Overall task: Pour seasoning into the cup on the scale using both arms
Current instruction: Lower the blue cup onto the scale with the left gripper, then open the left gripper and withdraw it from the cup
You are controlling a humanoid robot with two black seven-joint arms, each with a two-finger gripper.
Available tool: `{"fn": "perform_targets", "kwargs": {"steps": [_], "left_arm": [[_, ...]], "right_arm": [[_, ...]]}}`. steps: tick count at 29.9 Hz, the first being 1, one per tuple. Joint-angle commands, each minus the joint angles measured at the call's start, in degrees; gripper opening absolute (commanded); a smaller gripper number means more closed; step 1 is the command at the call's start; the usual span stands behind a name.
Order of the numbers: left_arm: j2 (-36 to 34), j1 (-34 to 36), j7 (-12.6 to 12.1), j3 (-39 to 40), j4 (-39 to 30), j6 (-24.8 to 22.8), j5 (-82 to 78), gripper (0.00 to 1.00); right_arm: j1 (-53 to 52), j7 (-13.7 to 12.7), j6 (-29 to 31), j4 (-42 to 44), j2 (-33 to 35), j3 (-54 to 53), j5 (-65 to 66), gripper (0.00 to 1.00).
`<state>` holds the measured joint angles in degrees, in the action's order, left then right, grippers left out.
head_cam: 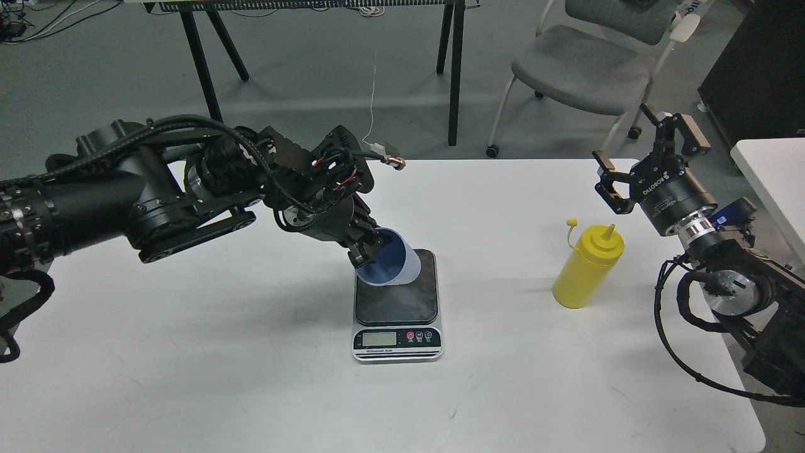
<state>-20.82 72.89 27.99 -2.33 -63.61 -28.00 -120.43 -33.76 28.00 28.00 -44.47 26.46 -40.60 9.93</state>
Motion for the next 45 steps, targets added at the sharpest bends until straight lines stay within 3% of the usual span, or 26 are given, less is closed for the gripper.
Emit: {"fn": "perform_targets", "kwargs": {"steps": [1, 28, 32, 35, 38, 45], "left_arm": [[0.60, -0.99, 0.01, 0.04, -0.02, 0.00, -1.73, 0.08], [2.18, -2.40, 0.01, 0.48, 0.33, 0.00, -1.91, 0.13], [2.01, -2.23, 0.01, 0.92, 0.33, 0.00, -1.39, 0.24], [2.01, -1.96, 0.01, 1.01, 0.33, 0.00, -0.25, 0.41], [2.01, -1.70, 0.01, 1.44, 0.33, 0.00, 0.98, 0.49], [1.40, 0.93, 0.01, 7.94, 3.66, 0.00, 5.98, 0.59]], "right_arm": [[0.09, 0.00, 0.00, 0.00, 0.00, 0.00, 0.00, 0.99], [0.45, 0.00, 0.00, -0.09, -0.71, 0.00, 0.00, 0.99], [0.45, 0.00, 0.00, -0.09, -0.71, 0.00, 0.00, 0.99], [0.45, 0.00, 0.00, -0.09, -0.71, 0.00, 0.00, 0.99], [0.53, 0.00, 0.00, -0.09, -0.71, 0.00, 0.00, 0.99], [0.89, 0.00, 0.00, -0.17, -0.71, -0.09, 0.00, 0.99]]}}
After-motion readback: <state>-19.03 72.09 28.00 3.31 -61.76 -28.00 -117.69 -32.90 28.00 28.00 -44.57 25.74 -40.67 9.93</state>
